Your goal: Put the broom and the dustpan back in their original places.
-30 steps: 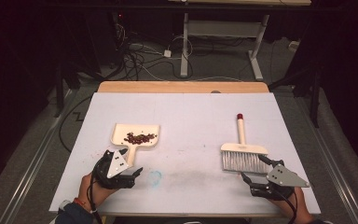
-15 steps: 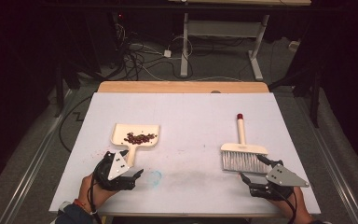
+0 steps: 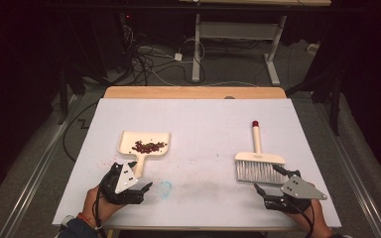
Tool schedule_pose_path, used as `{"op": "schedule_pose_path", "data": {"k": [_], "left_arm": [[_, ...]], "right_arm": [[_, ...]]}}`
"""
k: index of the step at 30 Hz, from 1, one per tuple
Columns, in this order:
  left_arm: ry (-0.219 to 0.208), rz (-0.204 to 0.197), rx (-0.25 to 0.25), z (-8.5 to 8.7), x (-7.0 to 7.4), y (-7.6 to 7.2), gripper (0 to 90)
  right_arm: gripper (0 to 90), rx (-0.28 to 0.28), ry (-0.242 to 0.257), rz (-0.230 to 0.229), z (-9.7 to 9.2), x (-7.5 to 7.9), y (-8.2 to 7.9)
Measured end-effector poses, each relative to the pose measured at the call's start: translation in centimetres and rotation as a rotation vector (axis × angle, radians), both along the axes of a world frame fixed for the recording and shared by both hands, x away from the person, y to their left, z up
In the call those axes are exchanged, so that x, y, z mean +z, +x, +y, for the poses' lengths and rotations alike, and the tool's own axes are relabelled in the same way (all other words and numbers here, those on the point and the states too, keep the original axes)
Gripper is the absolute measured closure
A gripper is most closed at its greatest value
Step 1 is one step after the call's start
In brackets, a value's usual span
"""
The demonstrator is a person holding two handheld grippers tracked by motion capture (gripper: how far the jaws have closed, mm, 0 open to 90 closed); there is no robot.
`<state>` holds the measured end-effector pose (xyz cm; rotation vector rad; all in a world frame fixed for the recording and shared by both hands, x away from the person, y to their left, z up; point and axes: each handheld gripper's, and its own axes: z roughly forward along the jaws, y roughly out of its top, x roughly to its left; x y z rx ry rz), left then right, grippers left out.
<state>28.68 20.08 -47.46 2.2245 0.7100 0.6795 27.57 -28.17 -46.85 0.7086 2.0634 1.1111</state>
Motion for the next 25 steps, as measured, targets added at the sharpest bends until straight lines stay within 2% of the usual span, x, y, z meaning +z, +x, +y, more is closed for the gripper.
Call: {"op": "schedule_pose_path", "data": {"k": [21,25], "left_arm": [[0.009,0.012,-0.008,-0.09,-0.09,0.07,18.0],[0.016,0.016,-0.014,-0.24,-0.18,0.17,18.0]], "right_arm": [[18.0,-0.007,0.008,-0.02,-0.16,0.49,0.1],[21.0,-0.004,0.03,-0.021,-0.15,0.61,0.14]]}}
